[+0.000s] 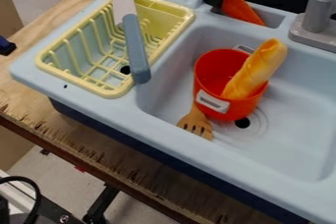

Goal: MOVE THE CARROT TO THE RIGHT SIDE OF THE SINK

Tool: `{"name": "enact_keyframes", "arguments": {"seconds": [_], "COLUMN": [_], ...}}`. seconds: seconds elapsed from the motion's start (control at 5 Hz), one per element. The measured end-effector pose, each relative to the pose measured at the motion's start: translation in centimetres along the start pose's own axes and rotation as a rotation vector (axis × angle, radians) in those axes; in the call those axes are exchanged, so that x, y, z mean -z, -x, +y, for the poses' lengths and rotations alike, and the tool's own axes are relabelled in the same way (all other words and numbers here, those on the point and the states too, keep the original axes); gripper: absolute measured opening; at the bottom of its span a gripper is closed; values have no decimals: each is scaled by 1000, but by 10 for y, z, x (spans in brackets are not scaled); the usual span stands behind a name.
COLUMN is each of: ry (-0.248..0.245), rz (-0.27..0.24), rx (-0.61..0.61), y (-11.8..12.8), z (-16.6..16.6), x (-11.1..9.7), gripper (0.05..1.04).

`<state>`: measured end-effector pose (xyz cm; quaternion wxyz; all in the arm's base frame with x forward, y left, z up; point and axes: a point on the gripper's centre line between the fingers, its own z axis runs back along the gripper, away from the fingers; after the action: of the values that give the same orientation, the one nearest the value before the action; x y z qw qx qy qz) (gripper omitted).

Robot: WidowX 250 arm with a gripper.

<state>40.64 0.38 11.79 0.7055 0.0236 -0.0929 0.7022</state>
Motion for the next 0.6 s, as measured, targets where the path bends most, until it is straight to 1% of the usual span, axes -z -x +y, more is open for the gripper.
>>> {"name": "enact_keyframes", "arguments": {"seconds": [0.2,0.4,0.6], "ry": [-12,-9,-12], "rz": [18,15,19], "rx": [2,10,20], "y": [5,7,8], "z": [4,4,4], "x": [6,7,7], "gripper": [999,995,939]}}
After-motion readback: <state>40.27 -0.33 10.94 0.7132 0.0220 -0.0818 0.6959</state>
